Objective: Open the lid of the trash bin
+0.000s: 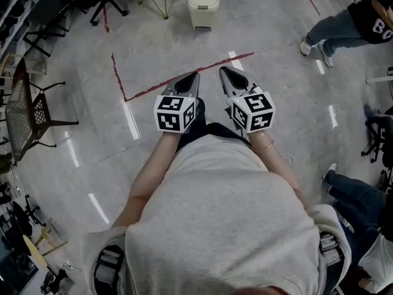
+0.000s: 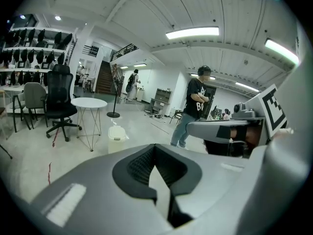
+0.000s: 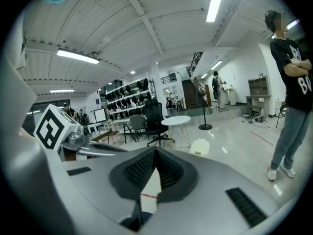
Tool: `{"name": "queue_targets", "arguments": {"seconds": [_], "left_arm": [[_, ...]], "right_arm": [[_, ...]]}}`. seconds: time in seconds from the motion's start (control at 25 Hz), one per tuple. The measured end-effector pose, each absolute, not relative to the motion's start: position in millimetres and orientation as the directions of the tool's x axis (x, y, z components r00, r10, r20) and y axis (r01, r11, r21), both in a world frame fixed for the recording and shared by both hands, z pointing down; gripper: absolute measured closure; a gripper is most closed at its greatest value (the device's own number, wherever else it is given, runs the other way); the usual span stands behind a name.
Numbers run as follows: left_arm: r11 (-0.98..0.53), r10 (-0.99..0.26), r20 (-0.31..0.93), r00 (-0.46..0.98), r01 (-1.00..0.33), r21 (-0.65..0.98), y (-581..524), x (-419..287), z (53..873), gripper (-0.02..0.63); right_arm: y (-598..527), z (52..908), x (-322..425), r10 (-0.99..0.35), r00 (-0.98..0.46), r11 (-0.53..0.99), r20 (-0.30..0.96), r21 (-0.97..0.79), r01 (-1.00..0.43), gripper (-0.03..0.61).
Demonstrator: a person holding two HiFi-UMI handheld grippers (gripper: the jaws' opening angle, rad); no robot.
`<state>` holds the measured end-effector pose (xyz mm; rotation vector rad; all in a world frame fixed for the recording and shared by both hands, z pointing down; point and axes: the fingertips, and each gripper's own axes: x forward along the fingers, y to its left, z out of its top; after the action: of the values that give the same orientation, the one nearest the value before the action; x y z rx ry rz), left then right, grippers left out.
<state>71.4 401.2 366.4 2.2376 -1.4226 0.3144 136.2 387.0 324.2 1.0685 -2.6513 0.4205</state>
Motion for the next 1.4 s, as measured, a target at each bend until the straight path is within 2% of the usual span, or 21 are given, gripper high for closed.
{"name": "queue_targets", "arguments": {"seconds": [0.2, 0.44, 1.08, 1.4], "left_arm": [[-0.372, -0.774, 0.438, 0.457, -0.888, 0.270, 381.6, 67.1, 371.6, 0.604], [-0.393, -0.747, 0.452, 0.488, -0.872, 0.292, 337.4, 50.9, 384.3, 0.604], [-0.489, -0.700, 0.422, 0.576, -0.817, 0.305, 151.7, -50.1, 367.5, 0.604], [-0.489, -0.671, 0.422, 0.609, -0.792, 0.366, 113.5, -68.1, 375.4, 0.606]], "right_arm": [[373.9, 334.6, 122.9, -0.607, -0.709, 0.698, 0.359, -0.185, -0.691, 0.571], [327.3, 345.1, 113.9, -0.639, -0.670, 0.655, 0.378, -0.190, -0.732, 0.571], [153.4, 339.9, 30.6, -0.748, -0.550, 0.524, 0.370, -0.178, -0.833, 0.571], [127.5, 346.5, -1.4, -0.707, -0.580, 0.542, 0.405, -0.218, -0.812, 0.571]]}}
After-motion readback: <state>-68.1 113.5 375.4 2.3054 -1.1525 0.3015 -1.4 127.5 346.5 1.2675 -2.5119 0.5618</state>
